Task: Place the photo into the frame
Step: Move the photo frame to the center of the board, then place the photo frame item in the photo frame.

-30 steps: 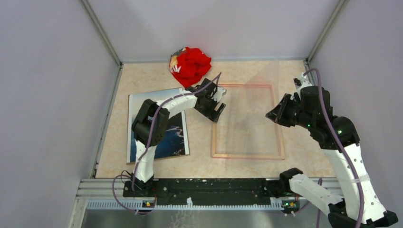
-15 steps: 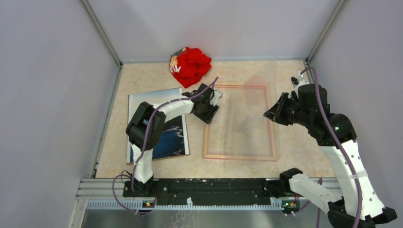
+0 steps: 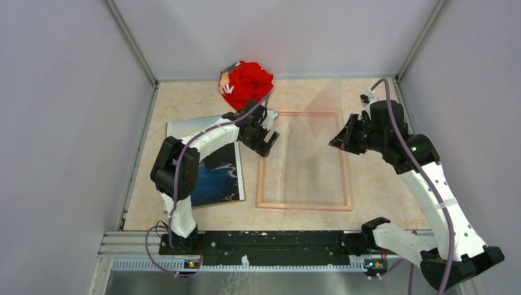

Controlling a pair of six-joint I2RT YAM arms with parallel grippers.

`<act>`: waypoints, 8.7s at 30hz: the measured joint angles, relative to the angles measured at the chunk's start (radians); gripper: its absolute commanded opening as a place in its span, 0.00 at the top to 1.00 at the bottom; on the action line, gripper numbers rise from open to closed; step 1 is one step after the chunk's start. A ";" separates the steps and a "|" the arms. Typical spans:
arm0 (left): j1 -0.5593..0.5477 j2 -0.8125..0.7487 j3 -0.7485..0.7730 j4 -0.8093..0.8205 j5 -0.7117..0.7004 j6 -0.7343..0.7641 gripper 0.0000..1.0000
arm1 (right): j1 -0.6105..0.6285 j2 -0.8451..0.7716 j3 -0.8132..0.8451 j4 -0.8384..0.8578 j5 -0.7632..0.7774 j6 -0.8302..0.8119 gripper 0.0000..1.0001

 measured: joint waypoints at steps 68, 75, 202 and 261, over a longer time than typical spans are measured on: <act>0.205 -0.009 -0.123 -0.026 0.372 0.024 0.82 | -0.096 0.161 -0.472 0.688 -0.201 0.163 1.00; 0.205 -0.003 -0.113 -0.018 0.407 0.024 0.82 | -0.098 0.161 -0.472 0.737 -0.244 0.196 1.00; 0.207 0.048 -0.108 -0.001 0.415 0.047 0.95 | -0.058 0.183 -0.526 0.780 -0.188 -0.026 0.98; 0.208 0.048 -0.100 -0.017 0.393 0.060 0.98 | 0.018 0.234 -0.496 1.020 -0.306 0.334 0.98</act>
